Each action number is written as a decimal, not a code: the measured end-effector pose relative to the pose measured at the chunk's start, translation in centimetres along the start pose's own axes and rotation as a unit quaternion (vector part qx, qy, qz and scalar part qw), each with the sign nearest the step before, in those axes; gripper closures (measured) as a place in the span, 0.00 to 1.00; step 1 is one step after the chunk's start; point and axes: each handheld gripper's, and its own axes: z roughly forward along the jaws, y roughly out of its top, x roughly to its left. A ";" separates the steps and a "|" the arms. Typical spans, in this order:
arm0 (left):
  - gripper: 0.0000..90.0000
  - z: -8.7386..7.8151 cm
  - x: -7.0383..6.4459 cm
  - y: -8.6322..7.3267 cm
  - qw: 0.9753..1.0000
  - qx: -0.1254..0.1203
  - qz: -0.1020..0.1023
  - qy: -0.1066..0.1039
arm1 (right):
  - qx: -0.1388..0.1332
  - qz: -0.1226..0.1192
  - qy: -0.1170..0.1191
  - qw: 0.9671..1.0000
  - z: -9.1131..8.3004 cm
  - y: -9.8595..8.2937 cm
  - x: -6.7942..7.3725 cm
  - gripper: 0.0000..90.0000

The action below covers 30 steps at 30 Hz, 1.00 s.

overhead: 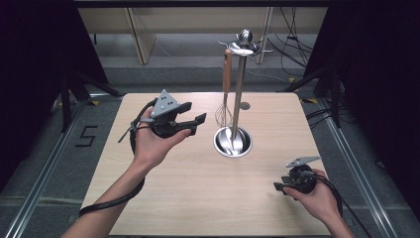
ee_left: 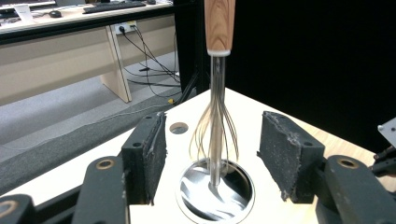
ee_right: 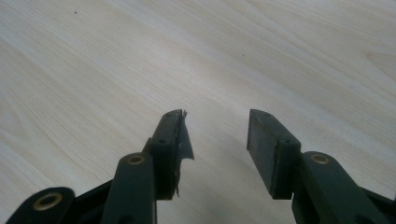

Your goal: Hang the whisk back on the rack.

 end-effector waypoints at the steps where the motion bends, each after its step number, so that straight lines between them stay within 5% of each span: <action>1: 0.45 -0.1 0.0 -0.2 1.000 0.001 0.000 0.000 | 0.000 0.001 0.004 1.000 0.0 0.0 0.0 0.63; 20: 0.45 -2.8 1.2 -4.1 1.000 0.012 -0.012 0.016 | 0.010 -0.002 0.004 1.000 -0.1 0.0 0.0 0.62; 30: 0.45 -3.4 2.1 -10.3 0.997 0.054 -0.039 0.026 | 0.009 -0.002 0.002 1.000 0.0 -0.1 0.0 0.62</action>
